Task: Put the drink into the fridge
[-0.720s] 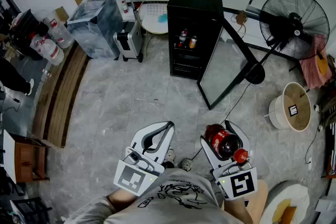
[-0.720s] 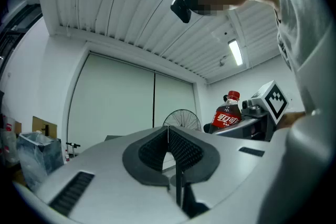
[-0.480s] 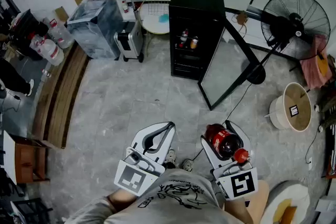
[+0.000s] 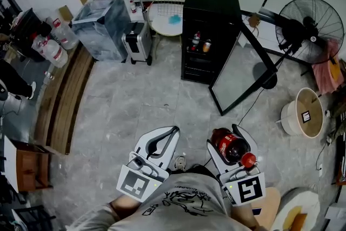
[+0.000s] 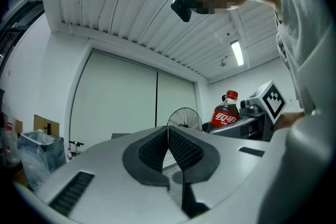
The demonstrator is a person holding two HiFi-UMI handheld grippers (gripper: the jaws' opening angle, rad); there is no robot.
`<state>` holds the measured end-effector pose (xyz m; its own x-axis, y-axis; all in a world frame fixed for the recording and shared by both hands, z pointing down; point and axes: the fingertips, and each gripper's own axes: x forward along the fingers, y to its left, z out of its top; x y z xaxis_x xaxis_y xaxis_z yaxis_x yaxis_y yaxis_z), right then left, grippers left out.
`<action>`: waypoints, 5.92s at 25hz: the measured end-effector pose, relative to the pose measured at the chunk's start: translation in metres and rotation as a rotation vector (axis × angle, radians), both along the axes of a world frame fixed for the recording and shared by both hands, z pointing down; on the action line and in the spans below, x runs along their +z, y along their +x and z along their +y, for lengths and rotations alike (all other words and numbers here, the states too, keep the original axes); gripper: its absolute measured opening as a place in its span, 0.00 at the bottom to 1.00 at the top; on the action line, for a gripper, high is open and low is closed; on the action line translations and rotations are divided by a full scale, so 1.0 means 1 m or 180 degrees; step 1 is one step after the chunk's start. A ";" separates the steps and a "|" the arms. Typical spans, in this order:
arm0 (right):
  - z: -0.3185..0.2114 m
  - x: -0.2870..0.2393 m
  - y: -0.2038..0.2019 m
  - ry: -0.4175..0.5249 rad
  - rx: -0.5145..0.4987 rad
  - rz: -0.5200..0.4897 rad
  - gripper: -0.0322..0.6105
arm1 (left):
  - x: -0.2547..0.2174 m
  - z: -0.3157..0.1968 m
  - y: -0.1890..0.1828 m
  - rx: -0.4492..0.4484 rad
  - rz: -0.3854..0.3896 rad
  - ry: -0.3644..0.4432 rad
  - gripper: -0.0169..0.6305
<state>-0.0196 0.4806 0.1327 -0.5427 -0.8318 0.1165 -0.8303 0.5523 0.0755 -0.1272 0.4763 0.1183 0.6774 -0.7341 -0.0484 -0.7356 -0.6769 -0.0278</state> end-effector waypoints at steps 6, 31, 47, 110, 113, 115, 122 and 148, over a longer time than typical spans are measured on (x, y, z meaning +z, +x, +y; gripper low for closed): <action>-0.008 0.003 -0.013 -0.0055 -0.0010 0.0033 0.53 | 0.002 -0.008 -0.013 -0.0011 0.0042 -0.0042 0.06; -0.115 0.002 0.036 -0.0017 0.0083 0.0029 0.53 | -0.007 -0.112 0.037 0.0092 -0.0008 0.0039 0.06; -0.195 0.004 0.087 -0.0056 0.0044 -0.0040 0.53 | -0.011 -0.190 0.087 0.0027 -0.0038 0.0016 0.06; -0.487 0.004 0.024 -0.0155 0.0022 0.0080 0.53 | -0.004 -0.486 0.025 -0.0003 0.0059 -0.0107 0.06; -0.493 0.004 0.020 -0.0162 0.0047 0.0079 0.53 | -0.004 -0.491 0.021 0.0021 0.0059 -0.0108 0.06; -0.496 0.003 0.019 -0.0143 0.0069 0.0050 0.53 | -0.004 -0.494 0.021 0.0031 0.0058 -0.0103 0.06; -0.499 0.002 0.028 -0.0124 0.0061 0.0066 0.53 | -0.005 -0.499 0.029 0.0034 0.0070 -0.0093 0.06; -0.497 0.003 0.089 -0.0184 0.0122 0.0046 0.53 | -0.002 -0.496 0.081 0.0028 -0.0004 -0.0154 0.06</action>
<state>0.0692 -0.0162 0.1361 -0.5085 -0.8436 0.1725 -0.8500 0.5238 0.0564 -0.0459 -0.0195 0.1167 0.6838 -0.7296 -0.0121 -0.7296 -0.6838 0.0041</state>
